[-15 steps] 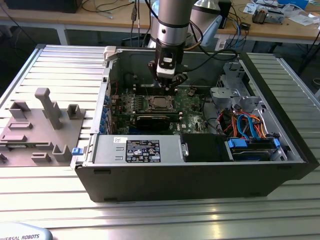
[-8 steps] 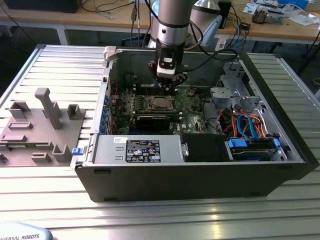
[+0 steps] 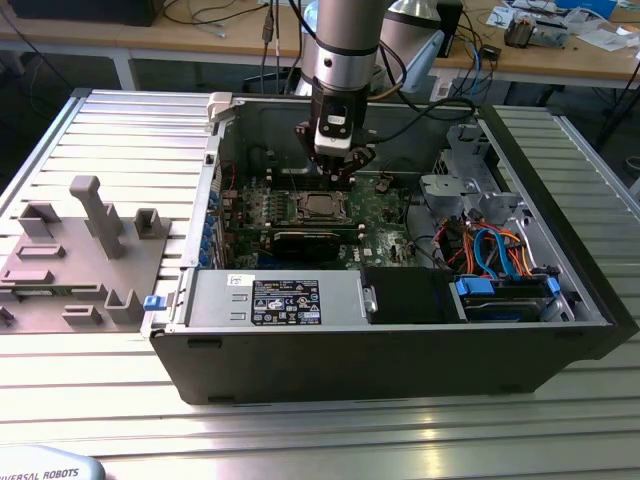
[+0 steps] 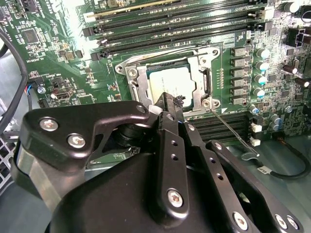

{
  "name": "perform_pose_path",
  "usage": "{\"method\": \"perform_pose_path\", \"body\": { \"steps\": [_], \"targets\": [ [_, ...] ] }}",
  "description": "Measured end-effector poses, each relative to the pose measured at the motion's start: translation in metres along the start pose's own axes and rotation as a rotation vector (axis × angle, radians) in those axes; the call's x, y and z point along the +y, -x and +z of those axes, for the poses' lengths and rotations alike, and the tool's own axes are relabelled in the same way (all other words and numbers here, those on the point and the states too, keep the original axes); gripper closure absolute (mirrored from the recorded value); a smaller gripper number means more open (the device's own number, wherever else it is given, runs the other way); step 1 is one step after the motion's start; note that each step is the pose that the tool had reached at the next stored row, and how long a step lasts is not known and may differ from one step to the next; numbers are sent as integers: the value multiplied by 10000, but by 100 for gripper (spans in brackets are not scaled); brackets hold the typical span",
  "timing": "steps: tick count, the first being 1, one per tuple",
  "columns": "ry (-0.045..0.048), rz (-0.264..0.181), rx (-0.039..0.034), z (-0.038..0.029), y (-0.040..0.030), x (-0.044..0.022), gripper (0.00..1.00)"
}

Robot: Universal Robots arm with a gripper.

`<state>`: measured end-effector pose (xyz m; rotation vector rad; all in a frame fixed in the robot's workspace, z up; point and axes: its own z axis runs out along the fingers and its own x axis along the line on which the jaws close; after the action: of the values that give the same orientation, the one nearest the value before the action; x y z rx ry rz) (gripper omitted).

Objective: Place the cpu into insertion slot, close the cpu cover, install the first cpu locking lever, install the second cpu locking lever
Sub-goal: 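Install the first cpu locking lever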

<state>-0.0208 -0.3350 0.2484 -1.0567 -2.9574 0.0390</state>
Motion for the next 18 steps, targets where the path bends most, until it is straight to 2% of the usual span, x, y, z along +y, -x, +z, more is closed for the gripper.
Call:
{"method": "perform_pose_path", "body": {
  "steps": [18],
  "targets": [
    [2,-175,-4,0,0,0,89]
  ]
}}
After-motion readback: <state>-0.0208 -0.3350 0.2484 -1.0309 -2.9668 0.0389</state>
